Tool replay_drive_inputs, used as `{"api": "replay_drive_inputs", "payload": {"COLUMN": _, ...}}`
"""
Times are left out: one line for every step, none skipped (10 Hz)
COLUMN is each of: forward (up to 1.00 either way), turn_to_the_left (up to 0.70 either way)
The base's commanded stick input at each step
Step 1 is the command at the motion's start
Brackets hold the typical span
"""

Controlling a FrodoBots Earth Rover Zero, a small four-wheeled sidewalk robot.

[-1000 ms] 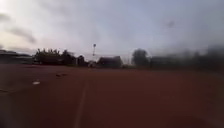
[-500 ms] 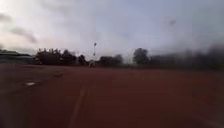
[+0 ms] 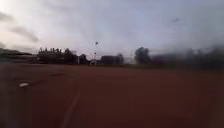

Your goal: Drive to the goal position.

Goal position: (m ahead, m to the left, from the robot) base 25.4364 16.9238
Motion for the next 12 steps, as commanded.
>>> {"api": "replay_drive_inputs", "payload": {"forward": 0.70, "turn_to_the_left": 0.00}}
{"api": "replay_drive_inputs", "payload": {"forward": 0.70, "turn_to_the_left": 0.00}}
{"api": "replay_drive_inputs", "payload": {"forward": 0.70, "turn_to_the_left": 0.00}}
{"api": "replay_drive_inputs", "payload": {"forward": 0.70, "turn_to_the_left": 0.00}}
{"api": "replay_drive_inputs", "payload": {"forward": 0.70, "turn_to_the_left": 0.00}}
{"api": "replay_drive_inputs", "payload": {"forward": 0.70, "turn_to_the_left": 0.00}}
{"api": "replay_drive_inputs", "payload": {"forward": 0.70, "turn_to_the_left": 0.00}}
{"api": "replay_drive_inputs", "payload": {"forward": 0.70, "turn_to_the_left": 0.00}}
{"api": "replay_drive_inputs", "payload": {"forward": 0.70, "turn_to_the_left": 0.00}}
{"api": "replay_drive_inputs", "payload": {"forward": 0.70, "turn_to_the_left": 0.00}}
{"api": "replay_drive_inputs", "payload": {"forward": 0.70, "turn_to_the_left": 0.00}}
{"api": "replay_drive_inputs", "payload": {"forward": 0.70, "turn_to_the_left": 0.00}}
